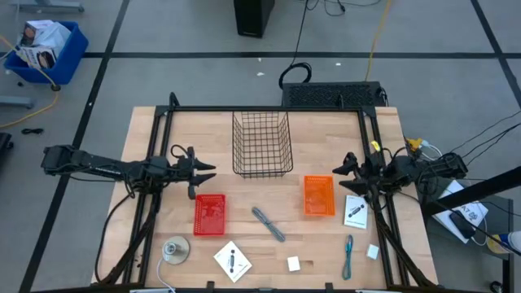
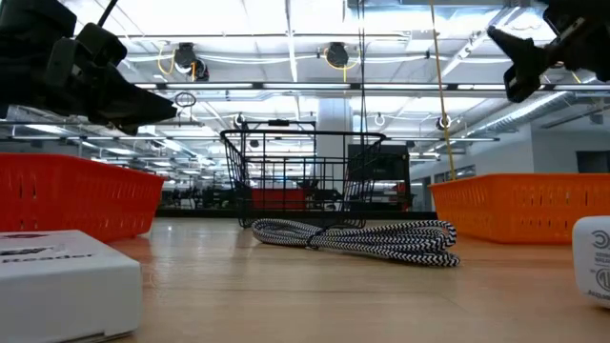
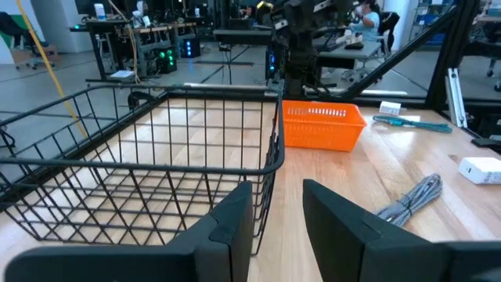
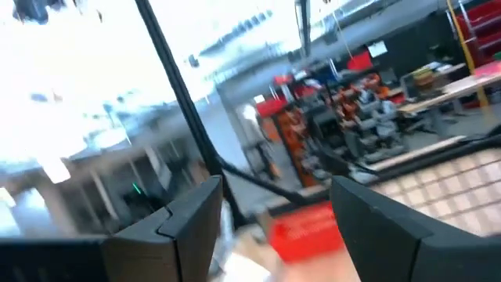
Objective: Pick and place items into bin
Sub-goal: Put the white charger cable into the red bin
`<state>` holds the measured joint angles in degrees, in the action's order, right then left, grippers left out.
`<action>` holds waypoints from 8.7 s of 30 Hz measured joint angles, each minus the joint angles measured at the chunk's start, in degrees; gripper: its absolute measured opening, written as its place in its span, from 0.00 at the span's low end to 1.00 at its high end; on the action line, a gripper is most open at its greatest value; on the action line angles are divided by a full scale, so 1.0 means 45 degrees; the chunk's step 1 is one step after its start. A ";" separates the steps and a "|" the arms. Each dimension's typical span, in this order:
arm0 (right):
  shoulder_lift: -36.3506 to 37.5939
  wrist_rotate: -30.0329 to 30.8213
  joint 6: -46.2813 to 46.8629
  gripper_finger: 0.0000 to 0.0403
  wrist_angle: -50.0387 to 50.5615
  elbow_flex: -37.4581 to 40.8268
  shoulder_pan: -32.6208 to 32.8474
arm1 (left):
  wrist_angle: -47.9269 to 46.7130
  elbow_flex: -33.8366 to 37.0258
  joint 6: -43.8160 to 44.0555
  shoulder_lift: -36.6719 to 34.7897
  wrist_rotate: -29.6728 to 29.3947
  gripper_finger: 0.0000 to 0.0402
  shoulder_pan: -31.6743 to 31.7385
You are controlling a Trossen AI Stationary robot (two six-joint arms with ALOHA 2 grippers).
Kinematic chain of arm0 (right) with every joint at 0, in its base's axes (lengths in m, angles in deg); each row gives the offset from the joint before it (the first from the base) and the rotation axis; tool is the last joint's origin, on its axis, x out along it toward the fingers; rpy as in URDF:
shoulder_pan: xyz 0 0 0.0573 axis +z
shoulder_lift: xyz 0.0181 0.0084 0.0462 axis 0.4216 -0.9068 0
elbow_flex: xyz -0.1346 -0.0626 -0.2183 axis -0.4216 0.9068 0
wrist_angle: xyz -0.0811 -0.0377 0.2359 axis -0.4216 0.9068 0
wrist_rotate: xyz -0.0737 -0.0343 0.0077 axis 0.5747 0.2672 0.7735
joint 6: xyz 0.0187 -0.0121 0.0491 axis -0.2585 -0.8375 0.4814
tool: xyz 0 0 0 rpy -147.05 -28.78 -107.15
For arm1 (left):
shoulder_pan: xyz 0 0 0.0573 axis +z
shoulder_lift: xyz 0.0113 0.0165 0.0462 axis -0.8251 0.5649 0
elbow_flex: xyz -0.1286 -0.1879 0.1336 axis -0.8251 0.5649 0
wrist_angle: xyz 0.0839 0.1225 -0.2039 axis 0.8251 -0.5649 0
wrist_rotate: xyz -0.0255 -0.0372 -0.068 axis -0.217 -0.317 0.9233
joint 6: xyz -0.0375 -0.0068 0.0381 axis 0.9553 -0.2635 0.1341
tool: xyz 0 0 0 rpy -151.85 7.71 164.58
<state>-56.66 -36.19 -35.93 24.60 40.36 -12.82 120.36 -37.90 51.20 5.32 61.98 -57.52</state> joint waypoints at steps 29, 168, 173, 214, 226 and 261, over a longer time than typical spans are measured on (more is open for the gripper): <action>-0.6655 0.3081 -0.0093 0.55 -0.3262 -0.0856 0.0731 | 0.3500 -0.0005 0.2974 0.0001 -0.0139 0.29 0.0005; -2.8866 0.3305 0.5481 0.04 -0.2221 -2.0089 0.1363 | 0.4481 -0.0005 0.1543 -0.0039 0.1022 0.29 -0.0010; -2.8866 0.3002 0.5207 0.04 -0.2254 -2.0089 0.1223 | 0.4457 -0.0005 0.1595 -0.0039 0.1069 0.29 -0.0005; -2.4912 0.9276 0.1243 0.04 0.7302 -2.0074 0.2612 | 0.5954 -0.0195 0.8387 0.2033 0.0940 0.78 -0.1320; -2.4925 0.6339 0.0148 0.04 0.4603 -1.9072 0.1241 | 0.5968 -0.1841 0.7342 0.4496 -0.0698 0.71 -0.3127; -2.4451 0.7690 0.0145 0.04 0.5468 -1.8894 0.2278 | 0.4191 -0.2837 0.7401 0.5203 0.0714 0.51 -0.3871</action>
<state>-166.68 -1.59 -35.28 49.21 -44.66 -2.57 139.22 -50.66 84.51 28.73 65.19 -74.94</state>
